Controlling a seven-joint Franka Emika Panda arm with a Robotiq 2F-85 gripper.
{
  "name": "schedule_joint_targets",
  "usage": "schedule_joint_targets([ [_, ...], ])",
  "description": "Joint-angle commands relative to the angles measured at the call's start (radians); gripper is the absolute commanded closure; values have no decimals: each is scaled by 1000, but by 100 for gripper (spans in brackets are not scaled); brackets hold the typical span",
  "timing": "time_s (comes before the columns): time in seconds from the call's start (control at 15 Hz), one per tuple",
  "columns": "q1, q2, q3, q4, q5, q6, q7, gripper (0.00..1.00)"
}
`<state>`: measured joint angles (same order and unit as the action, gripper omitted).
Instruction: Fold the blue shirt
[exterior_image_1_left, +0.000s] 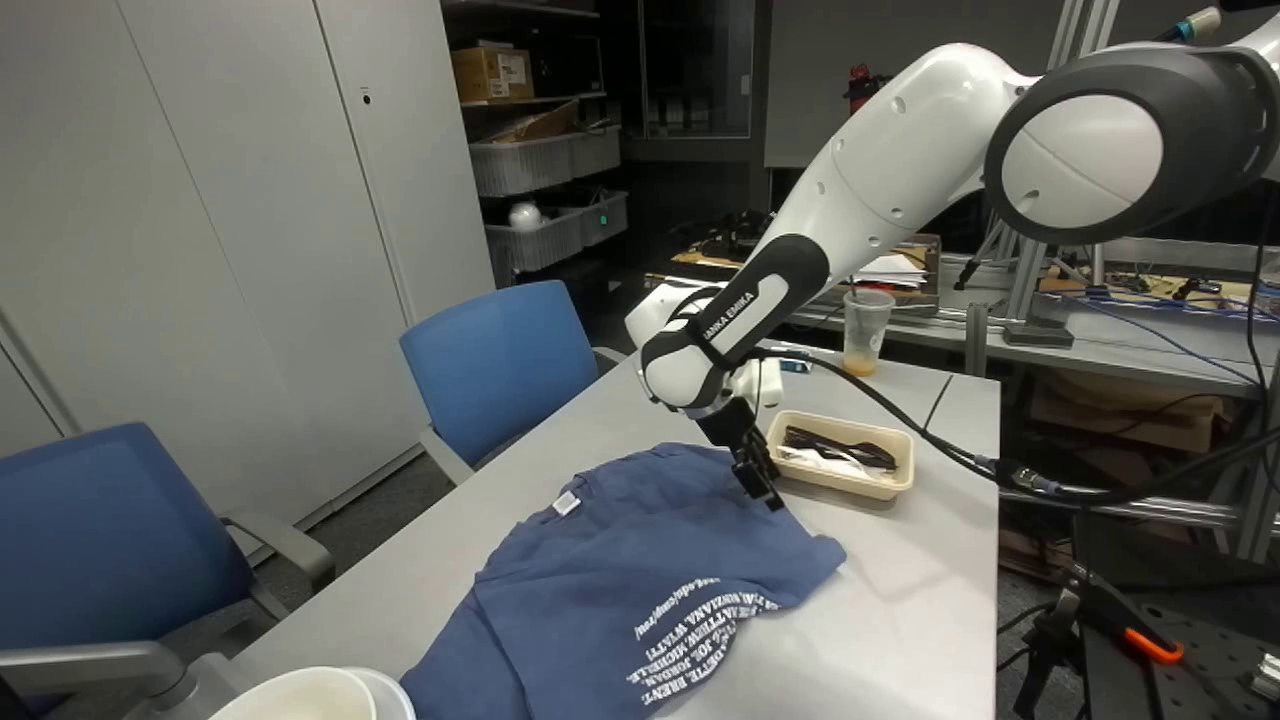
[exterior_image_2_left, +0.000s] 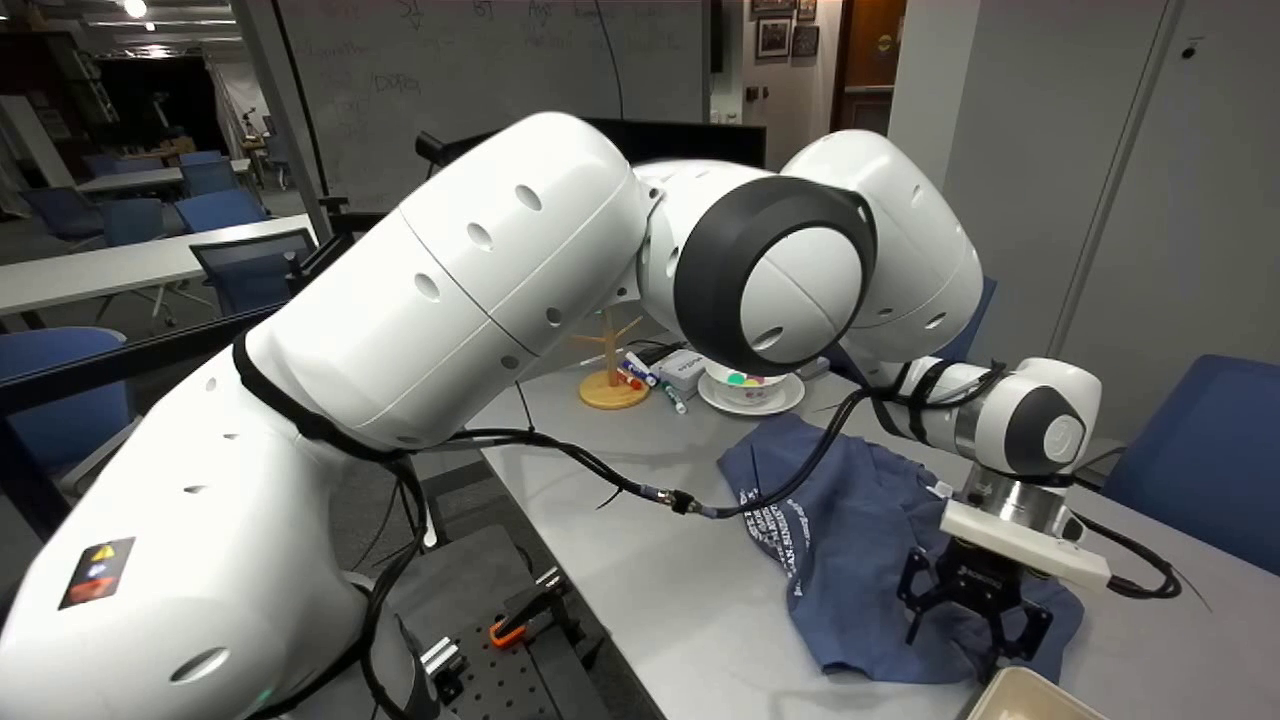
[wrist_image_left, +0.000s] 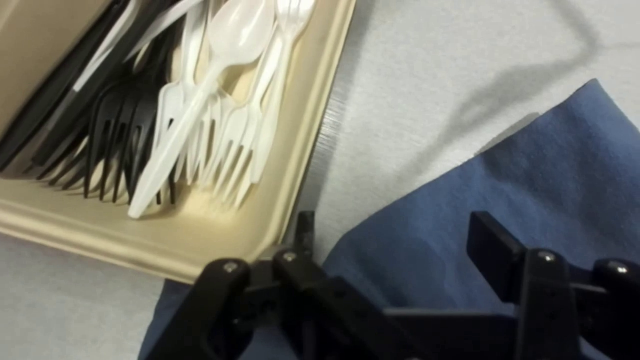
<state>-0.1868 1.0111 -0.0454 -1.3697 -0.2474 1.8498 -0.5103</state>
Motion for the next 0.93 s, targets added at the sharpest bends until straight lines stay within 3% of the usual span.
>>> schedule_joint_targets([
  [0.0, 9, -1, -8, 6, 1, 1, 66, 15],
  [0.07, 7, -1, -5, 7, 6, -7, 73, 11],
  [0.27, 7, 1, -4, 11, 15, -25, 103, 13],
  [0.33, 23, 24, 7, -26, 17, 19, 133, 14],
  [0.87, 45, 59, 42, -44, 26, -26, 120, 80],
])
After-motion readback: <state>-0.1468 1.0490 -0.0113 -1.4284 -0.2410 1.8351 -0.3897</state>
